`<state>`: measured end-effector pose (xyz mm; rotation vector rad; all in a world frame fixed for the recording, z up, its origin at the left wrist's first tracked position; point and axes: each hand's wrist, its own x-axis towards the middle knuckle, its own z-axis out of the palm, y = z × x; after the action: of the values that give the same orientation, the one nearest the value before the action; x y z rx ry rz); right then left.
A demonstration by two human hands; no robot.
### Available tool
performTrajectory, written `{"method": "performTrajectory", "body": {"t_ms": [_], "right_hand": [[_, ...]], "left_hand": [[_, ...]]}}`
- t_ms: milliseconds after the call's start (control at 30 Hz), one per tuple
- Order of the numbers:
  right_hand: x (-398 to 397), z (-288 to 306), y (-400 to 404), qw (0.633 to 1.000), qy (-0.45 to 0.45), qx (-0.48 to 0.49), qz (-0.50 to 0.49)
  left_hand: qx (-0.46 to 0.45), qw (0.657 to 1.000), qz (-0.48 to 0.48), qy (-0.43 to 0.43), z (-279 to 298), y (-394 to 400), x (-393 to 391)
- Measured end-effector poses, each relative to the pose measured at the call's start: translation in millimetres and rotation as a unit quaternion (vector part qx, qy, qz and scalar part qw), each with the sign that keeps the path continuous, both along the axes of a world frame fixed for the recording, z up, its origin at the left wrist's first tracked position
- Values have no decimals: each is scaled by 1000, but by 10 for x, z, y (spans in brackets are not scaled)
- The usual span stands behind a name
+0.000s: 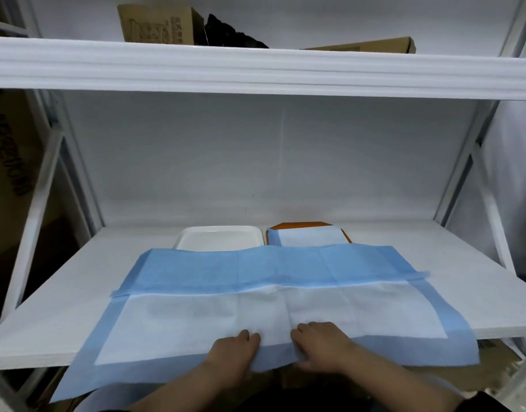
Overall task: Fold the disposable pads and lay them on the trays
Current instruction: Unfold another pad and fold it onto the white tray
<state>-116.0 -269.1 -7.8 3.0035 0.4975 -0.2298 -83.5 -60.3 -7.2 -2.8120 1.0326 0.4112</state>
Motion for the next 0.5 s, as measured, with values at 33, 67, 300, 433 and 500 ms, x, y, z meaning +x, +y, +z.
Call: {"method": "performTrajectory", "body": {"t_ms": [33,67,300,433,500], "right_hand": [[16,18,-17,1000,9,12,5],[32,48,-25,1000,16,27,0],[685,333,-152,992,-66,83,-69],[1143,292,-237,985,-97,75,-121],[1336,233,-278,987,-63,60,-136]], "left_hand": [[-6,1000,2,21,7,10,24],[-20,999,9,40,13,21,55],[-160,984,64,-42,322,-98,792],[-157,981,116,2,374,-138,1314],[-133,983,127,27,328,-154,1490]]}}
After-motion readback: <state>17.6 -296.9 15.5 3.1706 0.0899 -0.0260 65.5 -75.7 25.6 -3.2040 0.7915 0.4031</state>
